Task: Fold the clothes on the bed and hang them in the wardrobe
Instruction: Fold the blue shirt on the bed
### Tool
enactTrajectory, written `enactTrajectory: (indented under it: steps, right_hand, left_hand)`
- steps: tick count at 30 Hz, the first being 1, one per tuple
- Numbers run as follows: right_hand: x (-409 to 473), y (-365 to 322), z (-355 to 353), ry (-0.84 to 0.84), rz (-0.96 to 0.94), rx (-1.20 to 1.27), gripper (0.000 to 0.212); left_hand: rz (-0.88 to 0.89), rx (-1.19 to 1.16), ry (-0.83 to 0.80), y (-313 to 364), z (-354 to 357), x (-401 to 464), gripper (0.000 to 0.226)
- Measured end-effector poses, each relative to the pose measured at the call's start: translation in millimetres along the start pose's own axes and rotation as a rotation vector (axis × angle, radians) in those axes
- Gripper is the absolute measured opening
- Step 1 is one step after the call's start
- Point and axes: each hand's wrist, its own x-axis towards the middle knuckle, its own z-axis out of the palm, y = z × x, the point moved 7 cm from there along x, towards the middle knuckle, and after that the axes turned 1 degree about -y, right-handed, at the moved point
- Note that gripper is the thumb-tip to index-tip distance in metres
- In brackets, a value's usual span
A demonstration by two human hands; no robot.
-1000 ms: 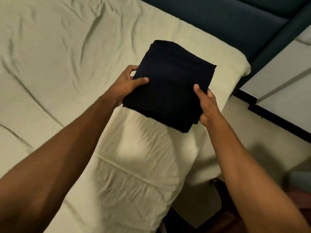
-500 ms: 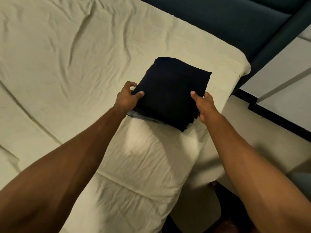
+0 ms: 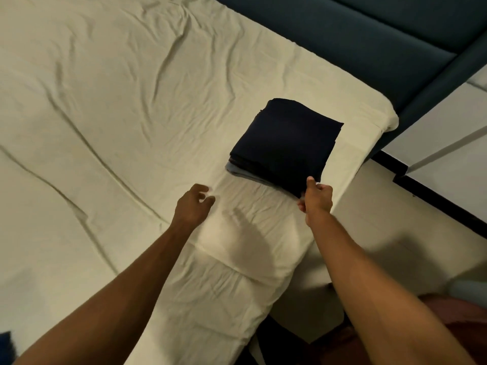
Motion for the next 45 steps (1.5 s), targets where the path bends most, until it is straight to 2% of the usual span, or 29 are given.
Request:
enactTrajectory:
  steps: [3,7,12,18,23,27,31,34,37,39,41,45]
  right_hand:
    - [-45,40,7,0.011,-0.012,-0.158,0.03]
    - [-136,83,50,-0.229,-0.156,-0.436,0.025]
    - [-293,118,114,-0.546,-0.38,-0.682,0.023]
    - [-471,176,163,-0.879,-0.669,-0.966,0.034]
    - [-564,234,195,-1.102,-0.78,-1.179,0.039]
    - [-610,270,223,-1.182,-0.922,-1.294,0.041]
    - [-652,286,260,-1.131,-1.043,-1.224,0.062]
    - [-680,292,294,-1.103,-0.985,-1.197,0.07]
    - [-698,294,316,-1.138,-0.849,-1.163,0.047]
    - [-709,281,313,-1.183,-0.692,-0.963,0.037]
    - [-724,258,302,-1.217,-0.603,-0.778,0.036]
    - [-774,189,276,-1.33,-0.767,-0.598,0.03]
  left_hand:
    - [-0.07,-0.08,0.03,-54,-27,-54,0.018]
    - [-0.144,-0.119,0.081,-123,-63,-140,0.01]
    - [-0.22,-0.211,0.263,-208,-130,-251,0.012]
    - [-0.349,-0.272,0.468,-308,-202,-378,0.015]
    - [-0.513,-0.259,0.602,-388,-225,-453,0.016]
    - [-0.571,-0.283,0.637,-435,-218,-479,0.028]
    - [-0.536,-0.312,0.652,-458,-209,-484,0.04]
    - [-0.466,-0.312,0.622,-460,-206,-480,0.045]
    - [-0.416,-0.328,0.63,-455,-210,-480,0.051]
    - [-0.4,-0.323,0.652,-450,-218,-482,0.056]
    - [-0.384,-0.307,0.671,-438,-231,-483,0.065]
    - [-0.384,-0.238,0.683,-411,-263,-476,0.096]
